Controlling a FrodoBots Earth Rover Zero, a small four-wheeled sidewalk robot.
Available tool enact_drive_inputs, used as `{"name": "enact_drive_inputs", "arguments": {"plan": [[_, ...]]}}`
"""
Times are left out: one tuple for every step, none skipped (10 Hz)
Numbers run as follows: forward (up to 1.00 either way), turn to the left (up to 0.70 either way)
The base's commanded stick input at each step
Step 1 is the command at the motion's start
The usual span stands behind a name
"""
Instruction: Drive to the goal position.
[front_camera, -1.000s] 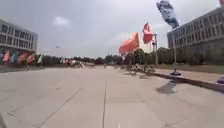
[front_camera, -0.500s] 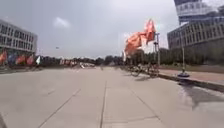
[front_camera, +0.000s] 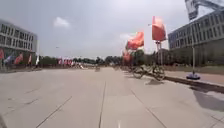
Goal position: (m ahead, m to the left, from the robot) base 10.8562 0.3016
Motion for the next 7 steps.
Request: {"name": "enact_drive_inputs", "arguments": {"plan": [[1.00,0.00],[1.00,0.00],[1.00,0.00],[1.00,0.00],[1.00,0.00],[1.00,0.00],[1.00,0.00]]}}
